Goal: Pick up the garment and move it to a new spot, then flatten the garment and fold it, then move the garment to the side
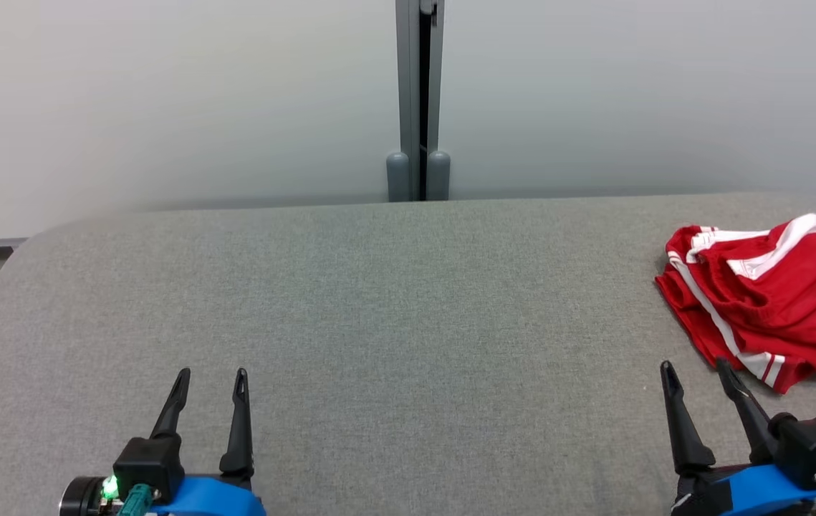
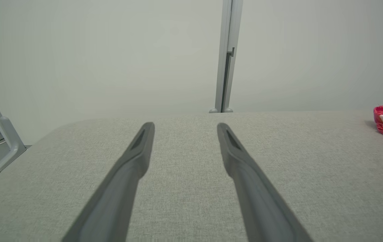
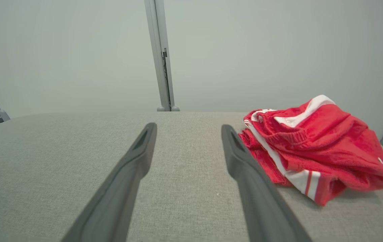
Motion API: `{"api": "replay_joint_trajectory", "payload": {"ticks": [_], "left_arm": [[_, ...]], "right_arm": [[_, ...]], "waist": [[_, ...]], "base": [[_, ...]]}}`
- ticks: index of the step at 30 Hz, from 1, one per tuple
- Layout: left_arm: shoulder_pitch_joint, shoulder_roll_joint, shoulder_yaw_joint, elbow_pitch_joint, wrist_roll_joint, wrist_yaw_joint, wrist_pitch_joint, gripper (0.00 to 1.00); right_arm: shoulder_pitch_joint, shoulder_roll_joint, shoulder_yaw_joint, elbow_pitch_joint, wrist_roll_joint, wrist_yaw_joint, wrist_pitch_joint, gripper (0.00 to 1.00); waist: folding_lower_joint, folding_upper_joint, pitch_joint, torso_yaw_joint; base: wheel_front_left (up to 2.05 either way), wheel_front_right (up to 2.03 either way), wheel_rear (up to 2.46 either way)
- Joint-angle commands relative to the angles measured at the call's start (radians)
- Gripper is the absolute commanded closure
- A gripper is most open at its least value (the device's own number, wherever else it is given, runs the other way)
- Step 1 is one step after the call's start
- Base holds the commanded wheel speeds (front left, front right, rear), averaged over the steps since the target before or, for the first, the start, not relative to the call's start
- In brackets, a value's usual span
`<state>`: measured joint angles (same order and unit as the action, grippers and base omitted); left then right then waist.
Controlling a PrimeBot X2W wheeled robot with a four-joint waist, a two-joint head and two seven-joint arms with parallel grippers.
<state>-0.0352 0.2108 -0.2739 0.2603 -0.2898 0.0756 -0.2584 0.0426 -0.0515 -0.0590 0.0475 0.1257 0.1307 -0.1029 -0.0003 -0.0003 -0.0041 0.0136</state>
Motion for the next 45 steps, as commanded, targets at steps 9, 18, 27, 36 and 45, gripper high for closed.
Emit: {"api": "replay_joint_trajectory", "payload": {"ticks": [9,18,27,36,45], "left_arm": [[0.032,0.007,-0.012,0.019,-0.017,-0.014,-0.004,0.00],[0.022,0.015,-0.016,0.026,-0.021,-0.013,-0.005,0.00],[0.012,0.015,-0.016,0.029,-0.020,-0.006,-0.007,0.00],[0.027,0.008,-0.016,0.029,-0.015,0.002,-0.001,1.00],[0.026,-0.014,0.019,0.040,-0.146,-0.018,0.039,1.00]], "right_arm": [[0.074,0.000,-0.002,-0.050,0.016,0.000,0.041,0.00],[0.072,0.000,-0.001,-0.067,0.015,0.000,0.054,0.00],[0.065,0.001,0.000,-0.068,0.021,0.000,0.054,0.00],[0.064,0.001,0.003,-0.063,0.019,0.000,0.056,1.00],[0.045,0.001,0.002,-0.023,0.166,0.000,0.070,1.00]], "waist": [[0.0003,0.0003,-0.027,-0.005],[0.0003,0.0003,-0.021,-0.006],[0.0003,0.0003,-0.015,-0.004],[0.0004,0.0003,-0.009,0.001],[0.0004,0.0003,-0.008,0.000]], "base": [[0.00,0.00,0.00],[0.00,0.00,0.00],[0.00,0.00,0.00],[0.00,0.00,0.00],[0.00,0.00,0.00]]}}
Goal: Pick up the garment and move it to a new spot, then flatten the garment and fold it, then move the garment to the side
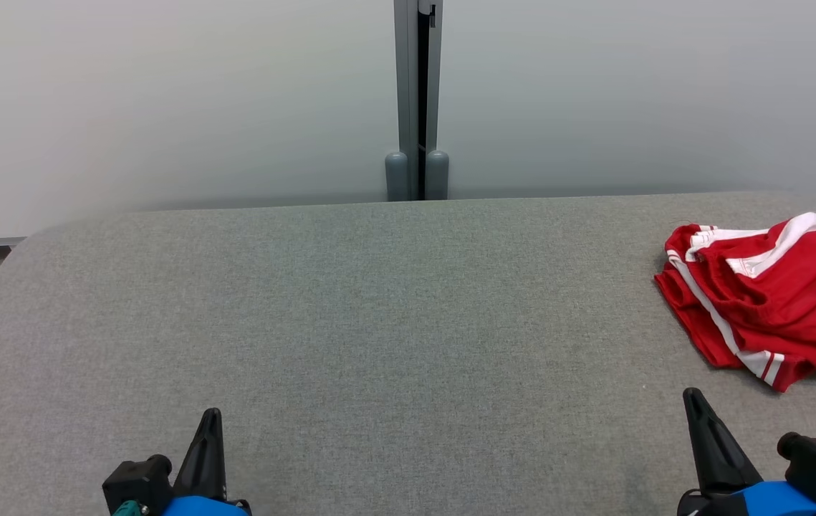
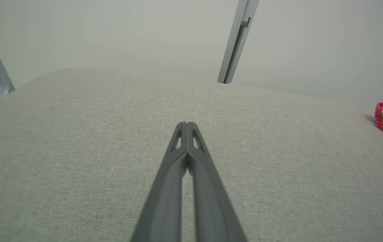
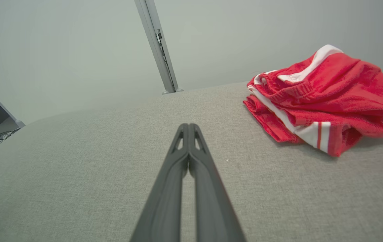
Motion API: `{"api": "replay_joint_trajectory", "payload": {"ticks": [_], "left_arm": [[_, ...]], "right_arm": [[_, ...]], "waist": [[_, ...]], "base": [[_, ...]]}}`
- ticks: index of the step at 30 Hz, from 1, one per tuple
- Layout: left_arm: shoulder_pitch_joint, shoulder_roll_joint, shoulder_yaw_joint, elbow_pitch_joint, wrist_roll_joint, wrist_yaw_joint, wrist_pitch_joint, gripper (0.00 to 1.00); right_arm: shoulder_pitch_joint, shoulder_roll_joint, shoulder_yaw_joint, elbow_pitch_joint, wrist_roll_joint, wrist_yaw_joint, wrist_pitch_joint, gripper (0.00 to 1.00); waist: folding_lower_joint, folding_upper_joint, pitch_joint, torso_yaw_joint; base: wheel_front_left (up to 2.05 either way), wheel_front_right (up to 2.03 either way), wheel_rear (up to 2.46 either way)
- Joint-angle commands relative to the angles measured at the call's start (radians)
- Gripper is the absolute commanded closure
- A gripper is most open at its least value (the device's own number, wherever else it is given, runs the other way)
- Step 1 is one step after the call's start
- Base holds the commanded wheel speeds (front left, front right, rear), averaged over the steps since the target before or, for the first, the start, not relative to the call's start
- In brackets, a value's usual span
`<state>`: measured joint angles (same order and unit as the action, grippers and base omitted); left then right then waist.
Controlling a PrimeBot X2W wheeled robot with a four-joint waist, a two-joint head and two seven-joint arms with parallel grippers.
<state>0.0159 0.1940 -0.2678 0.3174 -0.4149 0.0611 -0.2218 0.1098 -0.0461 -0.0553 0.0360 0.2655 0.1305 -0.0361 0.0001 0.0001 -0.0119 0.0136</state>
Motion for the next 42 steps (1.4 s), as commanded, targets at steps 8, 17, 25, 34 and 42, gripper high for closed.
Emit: {"api": "replay_joint_trajectory", "payload": {"ticks": [8,17,25,34,42], "left_arm": [[-0.039,-0.014,0.055,-0.024,-0.153,-0.025,0.040,1.00],[-0.051,-0.030,0.098,-0.031,-0.287,-0.047,0.078,1.00],[-0.062,-0.044,0.132,-0.037,-0.396,-0.065,0.108,1.00],[-0.072,-0.058,0.167,-0.042,-0.508,-0.082,0.140,1.00],[-0.080,-0.069,0.196,-0.047,-0.598,-0.098,0.167,1.00]], "right_arm": [[-0.046,-0.008,-0.005,0.014,0.178,0.000,0.017,1.00],[-0.070,-0.011,-0.009,0.038,0.332,0.000,0.031,1.00],[-0.088,-0.012,-0.012,0.058,0.455,0.000,0.043,1.00],[-0.107,-0.013,-0.017,0.079,0.581,0.000,0.057,1.00],[-0.123,-0.014,-0.020,0.095,0.683,0.000,0.068,1.00]], "waist": [[0.0000,-0.0001,0.001,-0.001],[0.0000,-0.0001,0.002,-0.002],[0.0000,-0.0001,0.003,-0.003],[0.0000,-0.0001,0.004,-0.004],[0.0000,-0.0001,0.005,-0.005]], "base": [[0.00,0.00,0.00],[0.00,0.00,0.00],[0.00,0.00,0.00],[0.00,0.00,0.00],[0.00,0.00,0.00]]}}
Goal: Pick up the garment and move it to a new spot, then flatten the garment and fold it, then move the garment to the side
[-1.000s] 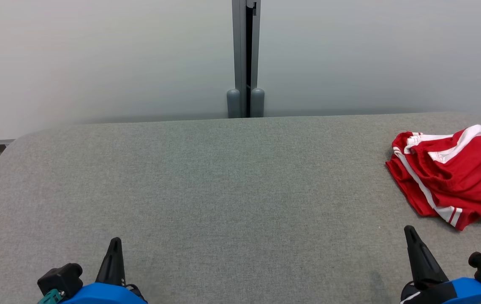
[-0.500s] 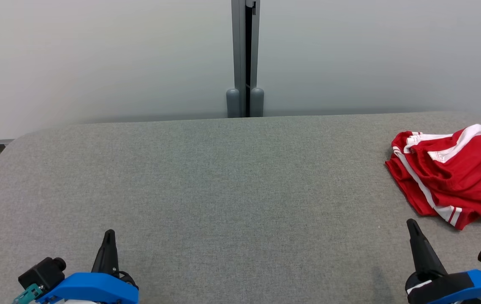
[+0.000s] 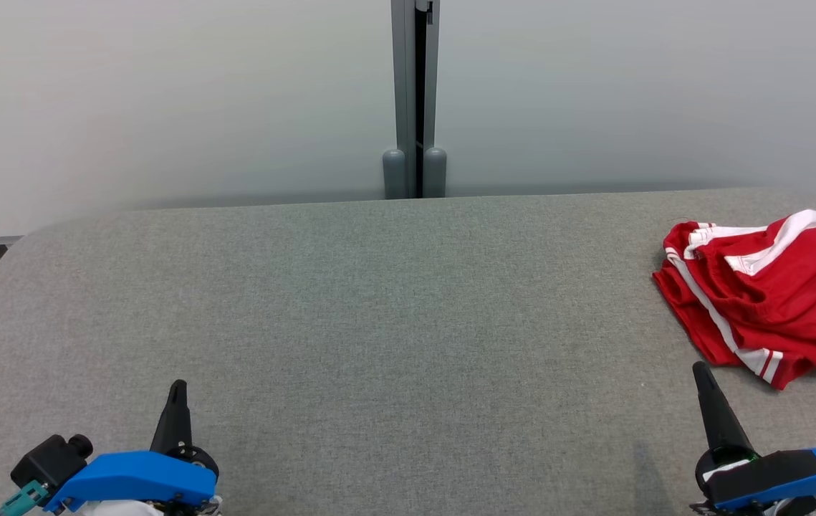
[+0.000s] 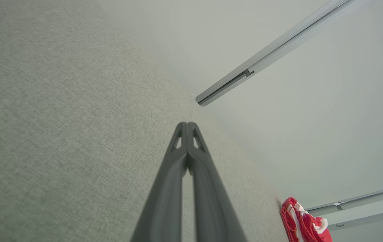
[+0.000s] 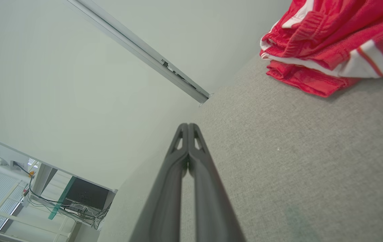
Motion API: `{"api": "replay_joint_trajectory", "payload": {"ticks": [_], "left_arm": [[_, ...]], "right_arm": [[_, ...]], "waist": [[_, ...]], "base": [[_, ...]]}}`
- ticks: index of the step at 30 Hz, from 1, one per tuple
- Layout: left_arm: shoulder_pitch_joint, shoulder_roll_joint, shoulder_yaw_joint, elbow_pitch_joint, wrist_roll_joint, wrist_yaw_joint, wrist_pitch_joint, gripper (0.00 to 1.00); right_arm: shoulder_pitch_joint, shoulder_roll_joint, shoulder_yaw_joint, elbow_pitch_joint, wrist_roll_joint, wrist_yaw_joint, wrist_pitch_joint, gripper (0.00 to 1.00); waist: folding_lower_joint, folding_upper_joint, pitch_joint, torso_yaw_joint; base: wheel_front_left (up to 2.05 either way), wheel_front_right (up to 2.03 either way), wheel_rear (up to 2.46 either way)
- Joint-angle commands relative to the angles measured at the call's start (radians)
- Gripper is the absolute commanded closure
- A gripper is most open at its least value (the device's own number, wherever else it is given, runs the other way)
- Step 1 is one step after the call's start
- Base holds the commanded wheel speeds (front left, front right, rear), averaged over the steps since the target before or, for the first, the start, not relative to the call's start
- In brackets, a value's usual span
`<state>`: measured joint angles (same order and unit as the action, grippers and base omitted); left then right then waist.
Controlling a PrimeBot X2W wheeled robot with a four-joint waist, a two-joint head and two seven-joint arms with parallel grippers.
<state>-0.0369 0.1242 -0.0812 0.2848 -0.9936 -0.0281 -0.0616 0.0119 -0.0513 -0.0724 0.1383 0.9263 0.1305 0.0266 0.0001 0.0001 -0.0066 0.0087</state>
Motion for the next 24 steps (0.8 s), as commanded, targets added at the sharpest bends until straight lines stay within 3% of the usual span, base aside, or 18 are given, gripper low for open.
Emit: {"api": "replay_joint_trajectory", "payload": {"ticks": [1,24], "left_arm": [[-0.027,-0.001,0.013,-0.015,-0.031,-0.010,0.010,1.00],[-0.047,-0.028,0.085,-0.026,-0.254,-0.046,0.074,1.00]], "right_arm": [[-0.027,-0.009,-0.004,-0.005,0.035,0.000,0.006,1.00],[-0.065,-0.009,-0.015,0.038,0.287,0.000,0.034,1.00]], "waist": [[0.0000,-0.0001,0.000,0.000],[-0.0001,-0.0001,0.003,-0.003]], "base": [[0.00,0.00,0.00],[0.00,0.00,0.00]]}}
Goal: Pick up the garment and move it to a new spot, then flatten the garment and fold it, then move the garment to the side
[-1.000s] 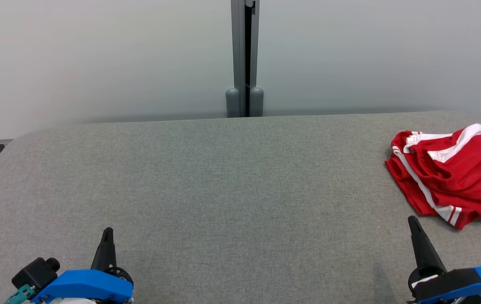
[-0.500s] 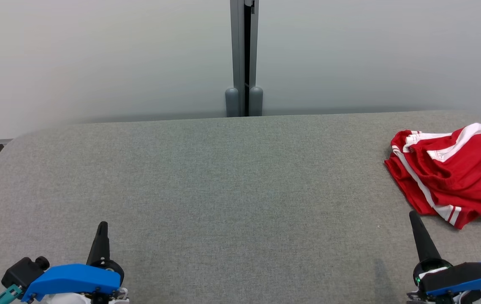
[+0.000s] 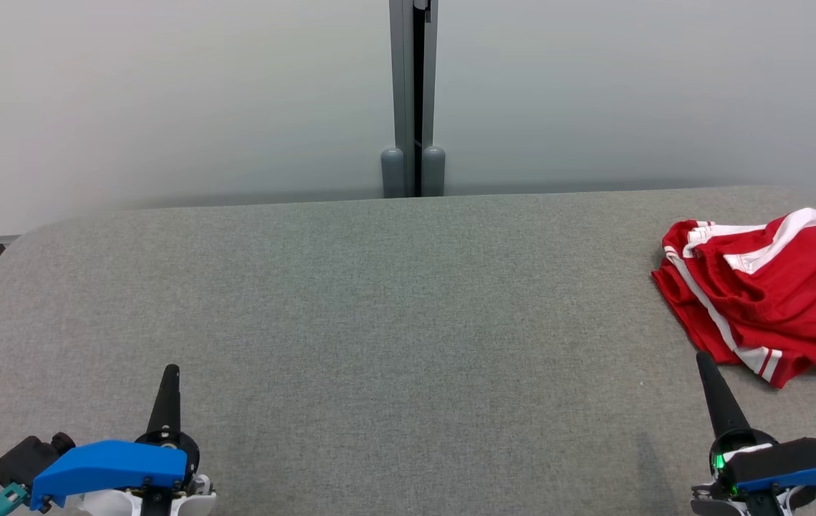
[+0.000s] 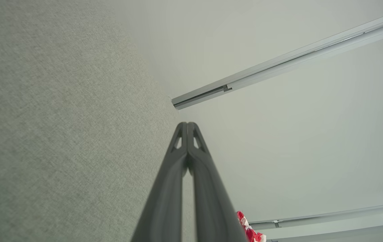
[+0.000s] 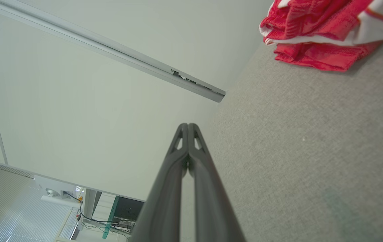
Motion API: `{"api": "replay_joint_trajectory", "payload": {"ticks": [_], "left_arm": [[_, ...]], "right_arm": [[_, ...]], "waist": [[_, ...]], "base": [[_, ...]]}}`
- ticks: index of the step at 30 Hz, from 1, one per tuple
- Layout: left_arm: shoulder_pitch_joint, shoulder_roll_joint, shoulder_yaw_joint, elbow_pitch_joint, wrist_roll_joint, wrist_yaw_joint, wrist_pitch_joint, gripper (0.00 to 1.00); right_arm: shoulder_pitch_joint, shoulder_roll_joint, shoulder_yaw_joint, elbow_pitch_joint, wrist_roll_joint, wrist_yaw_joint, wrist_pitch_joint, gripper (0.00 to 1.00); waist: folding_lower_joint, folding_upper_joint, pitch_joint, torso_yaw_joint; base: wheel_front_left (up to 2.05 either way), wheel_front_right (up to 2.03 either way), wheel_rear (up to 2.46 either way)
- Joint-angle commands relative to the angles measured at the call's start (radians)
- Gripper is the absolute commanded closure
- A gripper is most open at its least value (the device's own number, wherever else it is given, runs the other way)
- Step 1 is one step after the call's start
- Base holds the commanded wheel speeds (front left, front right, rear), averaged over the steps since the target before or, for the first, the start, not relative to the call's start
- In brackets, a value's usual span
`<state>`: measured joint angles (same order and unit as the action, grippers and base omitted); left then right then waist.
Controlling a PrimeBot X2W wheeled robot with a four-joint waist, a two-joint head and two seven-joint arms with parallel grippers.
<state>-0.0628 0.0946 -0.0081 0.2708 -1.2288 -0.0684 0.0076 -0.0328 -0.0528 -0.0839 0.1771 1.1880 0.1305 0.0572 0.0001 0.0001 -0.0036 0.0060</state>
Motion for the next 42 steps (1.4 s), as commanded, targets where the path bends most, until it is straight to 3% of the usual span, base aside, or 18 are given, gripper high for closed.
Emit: {"api": "replay_joint_trajectory", "payload": {"ticks": [1,42], "left_arm": [[-0.022,0.000,0.015,-0.012,-0.027,-0.007,0.008,1.00],[-0.047,-0.038,0.109,-0.025,-0.322,-0.057,0.092,1.00]], "right_arm": [[-0.022,-0.008,-0.004,0.000,0.035,0.000,0.004,1.00],[-0.071,-0.006,-0.020,0.057,0.363,0.001,0.045,1.00]], "waist": [[-0.0001,-0.0001,0.000,0.000],[-0.0001,-0.0001,0.005,-0.005]], "base": [[0.00,0.00,0.00],[0.00,0.00,0.00]]}}
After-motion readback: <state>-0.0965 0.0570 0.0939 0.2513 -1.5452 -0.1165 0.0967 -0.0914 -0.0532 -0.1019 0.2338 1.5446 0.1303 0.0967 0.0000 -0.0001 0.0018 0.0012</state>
